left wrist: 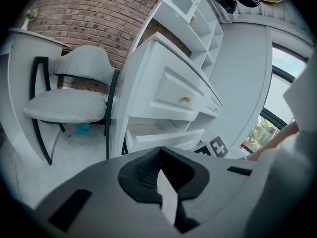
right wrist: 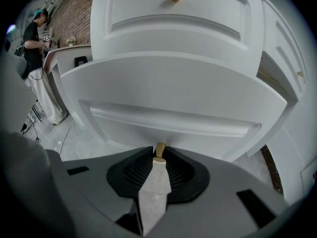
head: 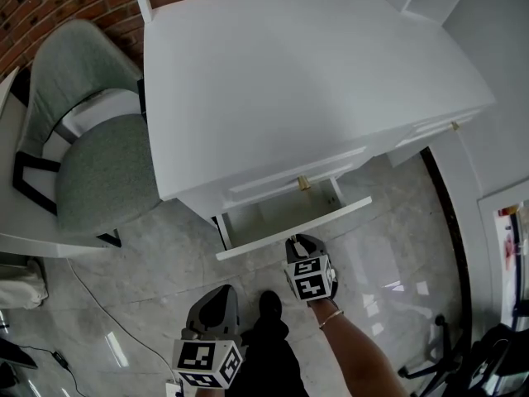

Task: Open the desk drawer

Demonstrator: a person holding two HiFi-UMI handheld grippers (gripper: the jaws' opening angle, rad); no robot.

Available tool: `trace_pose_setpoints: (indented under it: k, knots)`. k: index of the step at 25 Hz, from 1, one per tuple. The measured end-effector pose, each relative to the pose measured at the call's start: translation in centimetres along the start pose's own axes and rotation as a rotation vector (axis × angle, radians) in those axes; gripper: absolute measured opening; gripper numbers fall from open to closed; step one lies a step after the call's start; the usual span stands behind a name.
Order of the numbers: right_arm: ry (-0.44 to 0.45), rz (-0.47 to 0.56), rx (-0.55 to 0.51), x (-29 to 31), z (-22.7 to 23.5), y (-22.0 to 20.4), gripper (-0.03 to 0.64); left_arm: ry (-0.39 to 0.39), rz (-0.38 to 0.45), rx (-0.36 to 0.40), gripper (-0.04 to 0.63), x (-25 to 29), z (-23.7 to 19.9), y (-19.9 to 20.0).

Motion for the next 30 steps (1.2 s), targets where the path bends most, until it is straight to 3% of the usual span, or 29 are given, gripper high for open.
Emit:
trace_pose_setpoints:
  k: [21,30]
  knots:
    - [0.025,-0.107,0.019,-5.8,-2.5,-6.6,0.077,-0.024,-0.035,0.012,0.009,-2.7,3.2,0.0]
    - [-0.041,-0.115,0.139,-7.6,-3.1,-7.6,0.076,-0.026,-0.054,0.025,0.009,-4.7,3.9,-0.2]
Point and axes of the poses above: the fingertips, and each gripper's own axes: x forward along the fingers, z to its right, y out of its top, the point moved 8 cm from there along -x, backward along the fingers, and after that the axes turned 9 degrees about -x, right-handed, at the moved point
